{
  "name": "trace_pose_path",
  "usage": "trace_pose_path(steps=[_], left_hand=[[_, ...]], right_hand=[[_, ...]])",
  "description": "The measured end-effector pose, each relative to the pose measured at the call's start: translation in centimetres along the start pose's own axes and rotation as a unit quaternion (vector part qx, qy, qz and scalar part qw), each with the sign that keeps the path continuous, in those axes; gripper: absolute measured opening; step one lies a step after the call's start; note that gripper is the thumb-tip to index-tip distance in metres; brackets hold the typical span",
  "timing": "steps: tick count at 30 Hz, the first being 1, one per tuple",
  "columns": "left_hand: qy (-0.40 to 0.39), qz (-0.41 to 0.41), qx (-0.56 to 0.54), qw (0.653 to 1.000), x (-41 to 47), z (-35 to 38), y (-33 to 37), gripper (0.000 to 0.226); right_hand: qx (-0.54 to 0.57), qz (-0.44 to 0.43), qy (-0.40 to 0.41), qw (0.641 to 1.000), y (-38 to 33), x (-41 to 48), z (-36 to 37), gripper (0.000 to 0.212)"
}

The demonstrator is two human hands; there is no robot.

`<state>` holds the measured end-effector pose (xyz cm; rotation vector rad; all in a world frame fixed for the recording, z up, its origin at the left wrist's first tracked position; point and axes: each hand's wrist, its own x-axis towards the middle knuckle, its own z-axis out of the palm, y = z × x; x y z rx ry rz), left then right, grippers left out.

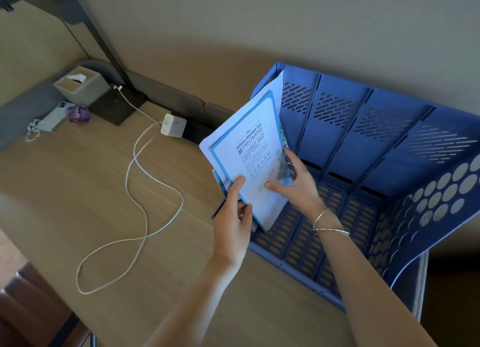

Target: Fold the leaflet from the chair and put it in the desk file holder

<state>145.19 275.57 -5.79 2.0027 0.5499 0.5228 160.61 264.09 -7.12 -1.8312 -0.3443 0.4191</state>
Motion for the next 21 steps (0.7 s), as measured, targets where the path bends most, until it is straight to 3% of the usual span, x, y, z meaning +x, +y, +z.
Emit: trace_pose_path(steps=[10,21], left_hand=[[-0.045,0.044,0.002,0.998,-0.8,-1.0,1.5,0.055],[0.015,0.165,0.118,0.979,-3.4,-6.0,5.0,0.059]], right_hand=[[-0.049,-0.022,0.062,0.997,-1.6,-2.1,-0.8,0.099],[-0.105,-0.087,0.240,0.961,-5.7,-11.8,-2.4,0.058]])
